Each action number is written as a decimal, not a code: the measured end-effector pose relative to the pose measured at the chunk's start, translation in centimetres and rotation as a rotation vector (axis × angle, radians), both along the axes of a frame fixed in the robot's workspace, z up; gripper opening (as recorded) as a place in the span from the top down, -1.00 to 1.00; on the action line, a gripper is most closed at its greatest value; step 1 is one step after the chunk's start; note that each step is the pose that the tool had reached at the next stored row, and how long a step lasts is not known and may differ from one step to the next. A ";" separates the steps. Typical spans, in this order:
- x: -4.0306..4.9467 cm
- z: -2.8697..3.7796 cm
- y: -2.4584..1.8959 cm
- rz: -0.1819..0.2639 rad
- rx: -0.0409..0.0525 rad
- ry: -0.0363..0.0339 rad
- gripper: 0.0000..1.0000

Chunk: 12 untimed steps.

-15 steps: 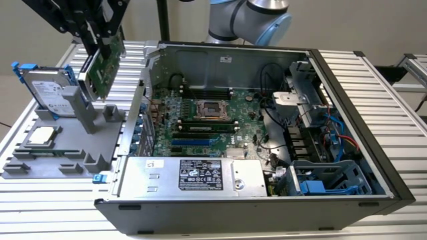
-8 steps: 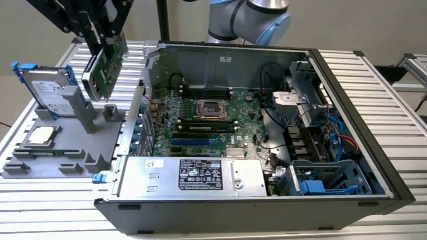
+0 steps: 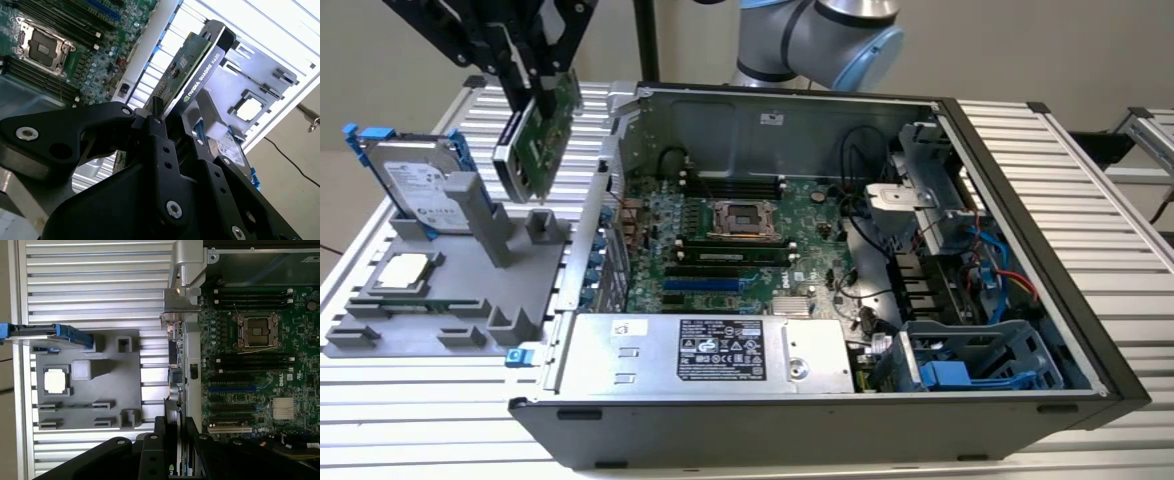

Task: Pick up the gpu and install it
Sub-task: 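Pick up the gpu and move the gpu toward the slot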

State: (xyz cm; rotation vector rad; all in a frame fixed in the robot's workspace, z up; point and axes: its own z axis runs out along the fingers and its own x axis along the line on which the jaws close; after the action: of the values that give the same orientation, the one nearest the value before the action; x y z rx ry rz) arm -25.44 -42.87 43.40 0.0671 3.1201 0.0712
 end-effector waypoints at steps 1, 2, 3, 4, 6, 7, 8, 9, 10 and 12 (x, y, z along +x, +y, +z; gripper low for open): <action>0.07 0.00 0.00 0.000 0.0000 -0.0001 1.00; 0.15 0.00 0.00 0.000 0.0001 -0.0001 1.00; 0.22 -0.01 0.00 0.000 0.0000 -0.0001 1.00; 0.30 0.00 0.00 0.000 -0.0001 0.0000 1.00; 0.44 -0.01 0.00 0.000 -0.0001 -0.0001 1.00; 0.52 0.00 0.00 0.000 -0.0001 -0.0001 1.00; 0.59 0.00 0.00 0.000 -0.0001 -0.0001 1.00; 0.67 -0.01 0.00 0.000 -0.0001 -0.0001 1.00; 0.74 -0.01 0.00 0.000 -0.0002 -0.0001 1.00; 0.89 -0.01 0.00 0.000 -0.0002 -0.0001 1.00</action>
State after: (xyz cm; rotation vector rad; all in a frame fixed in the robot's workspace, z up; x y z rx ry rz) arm -24.55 -42.87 43.39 0.0670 3.1200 0.0709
